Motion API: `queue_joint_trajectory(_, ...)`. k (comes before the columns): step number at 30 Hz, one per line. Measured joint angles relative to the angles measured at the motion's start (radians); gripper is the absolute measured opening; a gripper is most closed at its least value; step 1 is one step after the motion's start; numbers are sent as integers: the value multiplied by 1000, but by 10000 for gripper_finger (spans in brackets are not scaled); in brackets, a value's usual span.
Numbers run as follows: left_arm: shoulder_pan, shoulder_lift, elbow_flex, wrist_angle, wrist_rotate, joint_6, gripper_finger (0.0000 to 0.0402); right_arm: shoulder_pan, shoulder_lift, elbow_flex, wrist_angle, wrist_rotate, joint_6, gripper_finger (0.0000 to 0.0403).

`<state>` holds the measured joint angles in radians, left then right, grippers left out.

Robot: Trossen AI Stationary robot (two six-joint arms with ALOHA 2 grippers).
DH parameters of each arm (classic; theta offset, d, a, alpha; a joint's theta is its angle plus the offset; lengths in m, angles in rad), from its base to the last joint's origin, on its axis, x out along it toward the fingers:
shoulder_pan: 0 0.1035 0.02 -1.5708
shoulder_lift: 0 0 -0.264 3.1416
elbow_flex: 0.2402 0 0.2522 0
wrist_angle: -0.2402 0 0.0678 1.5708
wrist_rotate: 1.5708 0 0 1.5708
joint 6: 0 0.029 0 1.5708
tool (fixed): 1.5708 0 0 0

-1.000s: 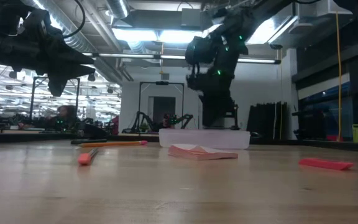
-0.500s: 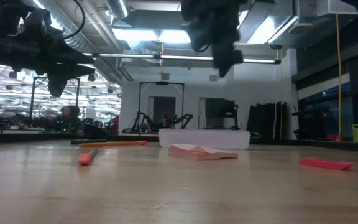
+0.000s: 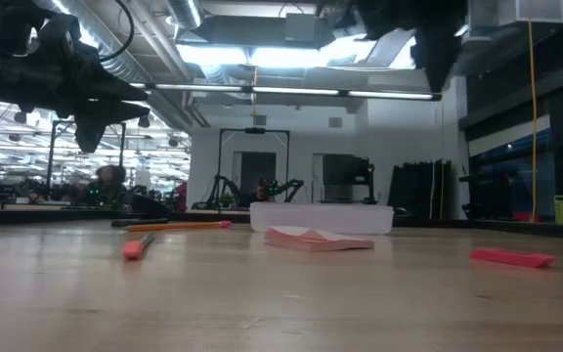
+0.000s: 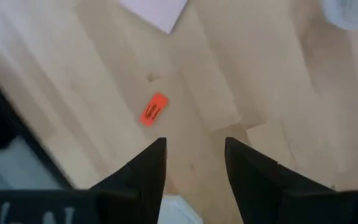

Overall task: Pack school essentials
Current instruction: Put the orange eraser into the supply box

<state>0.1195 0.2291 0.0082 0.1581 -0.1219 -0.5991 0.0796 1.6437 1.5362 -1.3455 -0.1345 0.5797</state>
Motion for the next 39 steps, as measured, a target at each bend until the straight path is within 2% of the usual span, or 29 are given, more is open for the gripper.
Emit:
queue_joint_trajectory(2, 0, 0, 0, 0, 0, 0, 103, 42, -62, -74, 61, 44, 139, 163)
queue_joint_trajectory(5, 0, 0, 0, 0, 0, 0, 103, 100, -131, -168, 141, 54, 351, 163)
queue_joint_trajectory(8, 0, 0, 0, 0, 0, 0, 103, 146, -160, -235, 213, 53, 465, 163)
queue_joint_trajectory(14, 0, 0, 0, 0, 0, 0, 103, 201, -155, -312, 319, 3, 473, 163)
queue_joint_trajectory(21, 0, 0, 0, -4, 0, 0, 103, 200, -155, -369, 416, 47, 488, 166)
queue_joint_trajectory(32, 0, 0, 0, -9, 0, 0, 103, 201, -155, -506, 650, 62, 600, 246)
queue_joint_trajectory(36, 0, 0, 0, -8, 0, 0, 103, 218, -155, -601, 822, 64, 600, 252)
queue_joint_trajectory(39, 0, 0, 0, -9, 0, 0, 103, 230, -155, -657, 883, 63, 700, 253)
